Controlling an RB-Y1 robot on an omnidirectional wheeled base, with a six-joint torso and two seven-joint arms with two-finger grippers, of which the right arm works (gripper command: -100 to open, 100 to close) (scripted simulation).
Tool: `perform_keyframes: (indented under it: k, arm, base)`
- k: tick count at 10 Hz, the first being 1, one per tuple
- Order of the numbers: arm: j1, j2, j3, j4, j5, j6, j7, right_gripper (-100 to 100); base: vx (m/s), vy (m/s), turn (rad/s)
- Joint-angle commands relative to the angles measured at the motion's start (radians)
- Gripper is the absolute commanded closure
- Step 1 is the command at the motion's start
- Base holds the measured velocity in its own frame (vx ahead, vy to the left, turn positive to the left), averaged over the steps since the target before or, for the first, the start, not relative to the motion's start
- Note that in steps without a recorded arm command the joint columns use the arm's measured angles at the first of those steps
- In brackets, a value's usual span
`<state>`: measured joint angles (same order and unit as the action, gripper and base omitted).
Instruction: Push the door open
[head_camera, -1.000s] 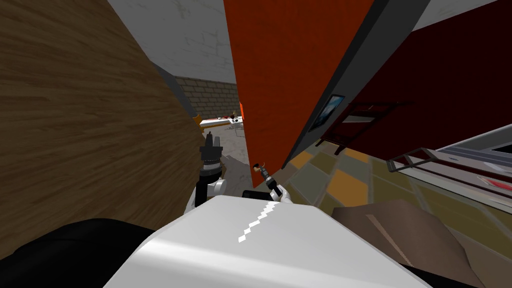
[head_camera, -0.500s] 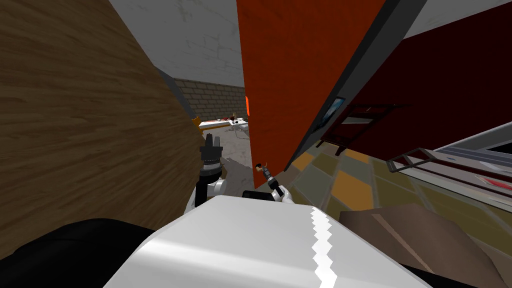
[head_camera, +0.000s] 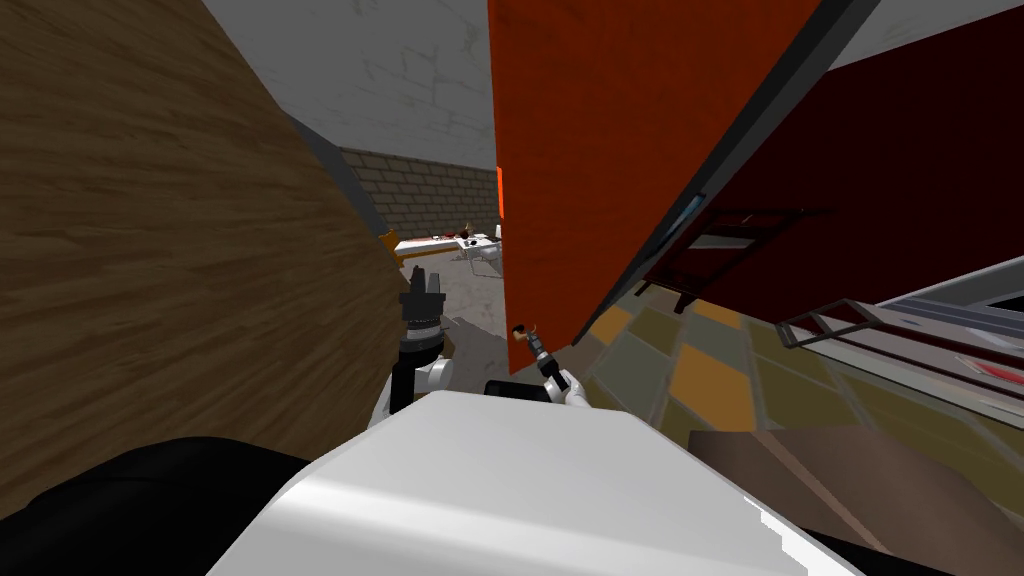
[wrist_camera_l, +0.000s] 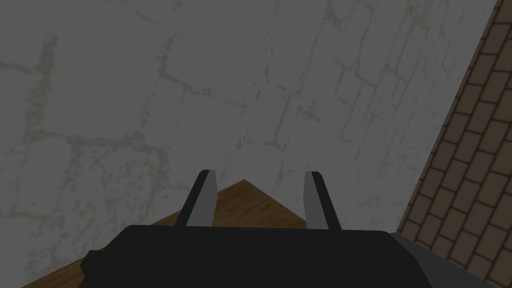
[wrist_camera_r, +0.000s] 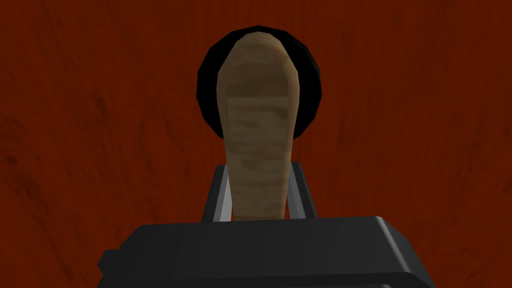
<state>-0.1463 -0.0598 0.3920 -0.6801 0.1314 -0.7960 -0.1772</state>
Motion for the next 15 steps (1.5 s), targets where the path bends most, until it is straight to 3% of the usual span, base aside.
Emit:
perform_keyframes:
  k: [1,3,5,7,9,15]
  arm:
    - [-0.006,-0.010,-0.029,0.014,-0.012,-0.008,0.011,100]
    - [-0.007,-0.011,-0.055,0.018,-0.024,-0.006,0.024,100]
    - [-0.007,-0.011,-0.055,0.018,-0.024,-0.006,0.024,100]
    - [-0.008,-0.010,-0.091,0.022,-0.040,-0.004,0.040,100]
    - [-0.009,-0.009,-0.100,0.024,-0.044,-0.003,0.045,100]
    - [-0.011,0.009,-0.182,0.034,-0.081,0.002,0.083,100]
  base:
    - [0.057,0.069,-0.034]
    - [0.135,0.149,-0.079]
    - [0.060,0.067,-0.007]
    - [0.100,0.131,-0.048]
    - [0.120,0.130,-0.049]
    - [0.129,0.145,-0.055]
